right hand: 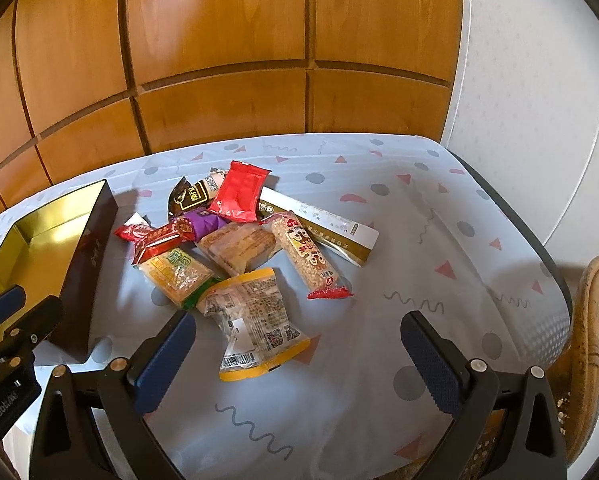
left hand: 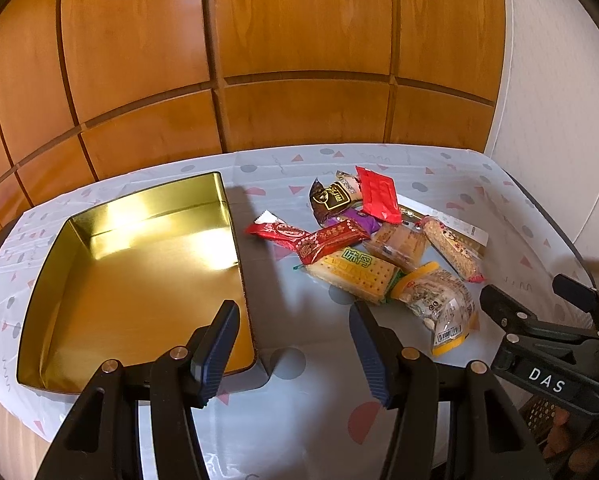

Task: Organize snacks
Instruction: 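Grasp the clear bread bag with the left gripper while the right tool moves toward the snacks, then lift the bread bag with the left gripper while the right gripper grasps a red candy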

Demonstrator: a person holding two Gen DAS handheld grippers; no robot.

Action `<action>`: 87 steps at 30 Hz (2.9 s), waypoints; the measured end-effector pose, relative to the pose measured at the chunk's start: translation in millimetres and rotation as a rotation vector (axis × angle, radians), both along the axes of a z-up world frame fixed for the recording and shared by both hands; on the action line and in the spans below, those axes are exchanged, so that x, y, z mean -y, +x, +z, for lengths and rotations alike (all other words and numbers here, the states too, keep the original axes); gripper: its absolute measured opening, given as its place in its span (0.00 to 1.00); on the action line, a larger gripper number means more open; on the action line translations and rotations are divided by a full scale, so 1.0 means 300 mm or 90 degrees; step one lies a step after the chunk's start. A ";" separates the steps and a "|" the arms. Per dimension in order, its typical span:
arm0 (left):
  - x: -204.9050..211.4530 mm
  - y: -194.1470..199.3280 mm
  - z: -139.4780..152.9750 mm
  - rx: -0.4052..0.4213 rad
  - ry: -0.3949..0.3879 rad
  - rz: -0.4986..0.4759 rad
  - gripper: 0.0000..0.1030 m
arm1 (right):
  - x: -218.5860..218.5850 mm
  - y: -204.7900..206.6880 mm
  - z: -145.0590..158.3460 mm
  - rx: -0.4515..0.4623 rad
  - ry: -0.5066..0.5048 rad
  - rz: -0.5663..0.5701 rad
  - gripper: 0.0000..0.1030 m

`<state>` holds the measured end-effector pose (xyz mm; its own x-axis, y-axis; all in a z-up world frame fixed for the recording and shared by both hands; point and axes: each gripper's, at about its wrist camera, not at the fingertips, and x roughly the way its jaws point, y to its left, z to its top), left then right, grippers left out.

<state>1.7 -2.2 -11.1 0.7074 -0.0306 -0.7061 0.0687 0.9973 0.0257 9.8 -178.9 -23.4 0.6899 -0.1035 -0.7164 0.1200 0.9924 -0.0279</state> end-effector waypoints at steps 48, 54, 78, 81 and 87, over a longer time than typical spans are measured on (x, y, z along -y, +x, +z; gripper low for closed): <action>0.264 0.211 -0.123 -0.272 -0.185 -0.240 0.61 | 0.461 0.446 0.026 -0.092 0.146 -0.003 1.00; 0.374 0.288 -0.193 -0.298 -0.152 -0.169 0.71 | 0.471 0.439 0.033 -0.079 0.178 0.004 1.00; 0.115 -0.015 -0.206 -0.169 -0.008 -0.272 0.40 | 0.414 0.450 -0.002 -0.119 0.150 0.050 0.83; 0.059 -0.044 -0.205 -0.155 -0.010 -0.263 0.40 | 0.353 0.448 -0.013 -0.139 0.143 0.098 0.67; 0.054 -0.022 -0.237 -0.155 -0.032 -0.272 0.40 | 0.044 0.419 0.012 -0.158 0.077 0.337 0.64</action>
<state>-4.9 -18.3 -82.2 0.4397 -0.3197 -0.8393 0.4694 0.8785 -0.0888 135.5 -192.2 -19.7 0.4354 0.3010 -0.8484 -0.3879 0.9132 0.1250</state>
